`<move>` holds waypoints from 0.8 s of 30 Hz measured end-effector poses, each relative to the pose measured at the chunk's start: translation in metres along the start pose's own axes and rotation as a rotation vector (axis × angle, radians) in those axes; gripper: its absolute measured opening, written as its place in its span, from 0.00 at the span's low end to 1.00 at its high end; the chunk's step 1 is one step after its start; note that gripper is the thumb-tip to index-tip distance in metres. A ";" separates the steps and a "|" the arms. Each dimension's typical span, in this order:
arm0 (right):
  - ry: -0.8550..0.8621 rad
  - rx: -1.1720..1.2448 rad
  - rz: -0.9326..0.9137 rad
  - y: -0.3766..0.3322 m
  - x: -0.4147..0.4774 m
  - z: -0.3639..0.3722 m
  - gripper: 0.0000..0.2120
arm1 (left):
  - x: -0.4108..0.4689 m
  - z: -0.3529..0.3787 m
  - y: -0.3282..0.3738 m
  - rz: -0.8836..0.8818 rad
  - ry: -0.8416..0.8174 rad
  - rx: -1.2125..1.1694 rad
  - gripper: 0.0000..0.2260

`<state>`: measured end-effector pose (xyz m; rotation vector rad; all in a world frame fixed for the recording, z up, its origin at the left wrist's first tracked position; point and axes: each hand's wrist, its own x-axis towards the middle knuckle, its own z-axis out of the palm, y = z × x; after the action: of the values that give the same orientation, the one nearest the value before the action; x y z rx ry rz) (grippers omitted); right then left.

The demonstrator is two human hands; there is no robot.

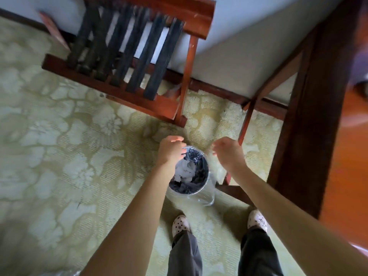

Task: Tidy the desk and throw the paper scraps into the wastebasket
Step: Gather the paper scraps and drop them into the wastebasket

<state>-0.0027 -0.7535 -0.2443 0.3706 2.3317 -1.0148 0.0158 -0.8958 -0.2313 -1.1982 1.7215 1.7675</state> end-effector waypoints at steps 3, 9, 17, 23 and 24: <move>0.188 0.137 -0.096 -0.040 -0.059 -0.073 0.10 | -0.072 0.015 0.060 0.160 -0.088 0.051 0.13; 0.463 0.187 -0.257 -0.057 -0.190 -0.228 0.08 | -0.249 0.080 0.143 0.506 -0.201 0.161 0.07; 0.757 0.291 -0.300 0.051 -0.314 -0.385 0.06 | -0.406 0.209 0.131 0.810 -0.286 0.238 0.08; 0.856 0.273 -0.265 0.183 -0.378 -0.485 0.07 | -0.499 0.352 0.074 0.903 -0.439 0.324 0.06; 0.877 0.276 -0.251 0.203 -0.386 -0.501 0.07 | -0.512 0.376 0.065 0.906 -0.466 0.349 0.07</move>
<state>0.2058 -0.2577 0.1448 0.7672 3.0613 -1.5250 0.1375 -0.4088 0.1640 0.2082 2.2806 1.8291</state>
